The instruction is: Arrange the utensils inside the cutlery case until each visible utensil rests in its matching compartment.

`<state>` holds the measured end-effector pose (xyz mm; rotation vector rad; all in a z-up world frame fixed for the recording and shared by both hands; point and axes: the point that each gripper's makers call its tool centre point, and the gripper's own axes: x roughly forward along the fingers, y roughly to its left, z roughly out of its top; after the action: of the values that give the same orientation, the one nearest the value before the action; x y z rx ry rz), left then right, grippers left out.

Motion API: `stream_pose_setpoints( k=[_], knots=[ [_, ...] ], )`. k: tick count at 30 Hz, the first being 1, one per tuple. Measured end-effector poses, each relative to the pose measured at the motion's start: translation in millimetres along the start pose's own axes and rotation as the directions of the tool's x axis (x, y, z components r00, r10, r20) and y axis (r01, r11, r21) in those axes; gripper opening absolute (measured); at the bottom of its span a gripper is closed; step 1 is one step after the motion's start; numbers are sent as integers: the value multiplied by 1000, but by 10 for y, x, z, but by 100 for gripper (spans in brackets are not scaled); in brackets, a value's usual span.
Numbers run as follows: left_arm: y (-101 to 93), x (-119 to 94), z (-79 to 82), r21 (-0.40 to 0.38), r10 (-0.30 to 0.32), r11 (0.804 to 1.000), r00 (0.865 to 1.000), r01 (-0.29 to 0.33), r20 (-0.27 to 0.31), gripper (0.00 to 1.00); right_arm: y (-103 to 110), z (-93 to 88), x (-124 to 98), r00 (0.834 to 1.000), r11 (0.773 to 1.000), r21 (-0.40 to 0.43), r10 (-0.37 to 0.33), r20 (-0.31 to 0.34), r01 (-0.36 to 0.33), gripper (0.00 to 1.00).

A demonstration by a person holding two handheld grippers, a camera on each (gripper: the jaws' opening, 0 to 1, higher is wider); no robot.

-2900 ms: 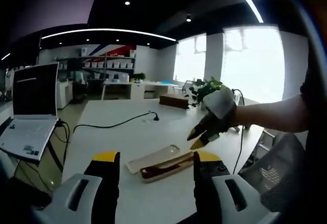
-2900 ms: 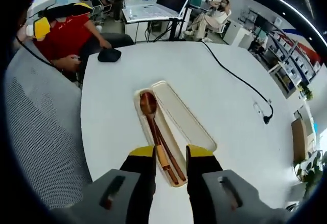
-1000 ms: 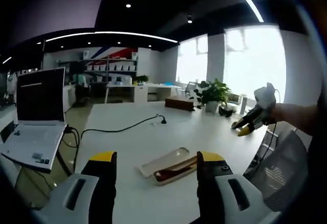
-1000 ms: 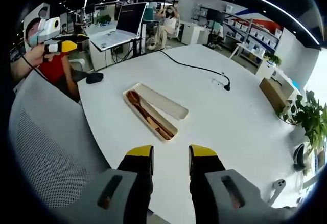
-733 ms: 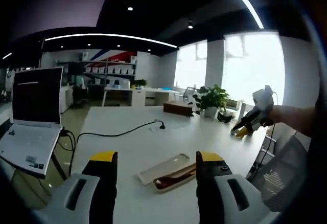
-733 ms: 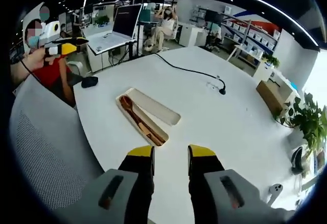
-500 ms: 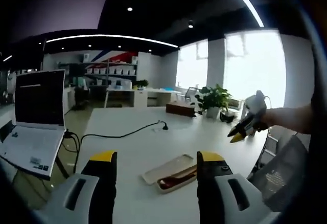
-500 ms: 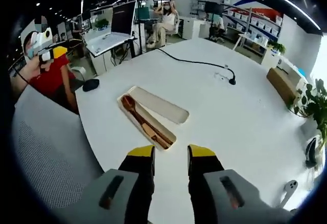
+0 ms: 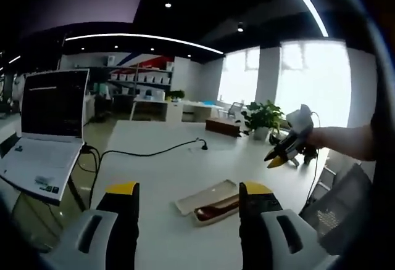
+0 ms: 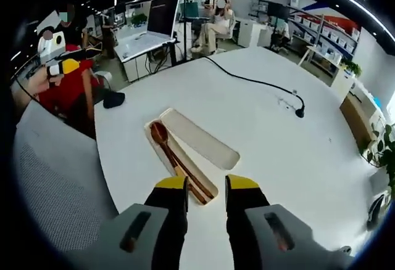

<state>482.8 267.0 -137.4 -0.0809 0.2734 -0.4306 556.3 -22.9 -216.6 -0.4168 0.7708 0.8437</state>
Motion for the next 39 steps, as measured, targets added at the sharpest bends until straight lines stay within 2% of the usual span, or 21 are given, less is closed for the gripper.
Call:
stream_pose_setpoints(
  k=[7,15,20,33,39],
  knots=[
    [-149,452,-37,-1,-97,995,993,98,-63,68,-210,-97,85,999,1000,-7,12,-31,-12,21],
    [-186,919,-20,17,-150,988,982,153,-115,68,-450,-201,249,999,1000,25,17,-45,-16,21],
    [-162,1168,-156,14,-164,986,973,169,-163,68,-536,-265,340,998,999,24,26,-58,-25,21],
    [-59,1450,-559,-39,-182,983,948,178,-259,68,-613,-441,520,993,998,52,46,-104,-41,21],
    [-3,1530,-699,-85,-195,980,942,178,-272,66,-580,-427,642,991,997,58,58,-118,-51,21]
  ],
)
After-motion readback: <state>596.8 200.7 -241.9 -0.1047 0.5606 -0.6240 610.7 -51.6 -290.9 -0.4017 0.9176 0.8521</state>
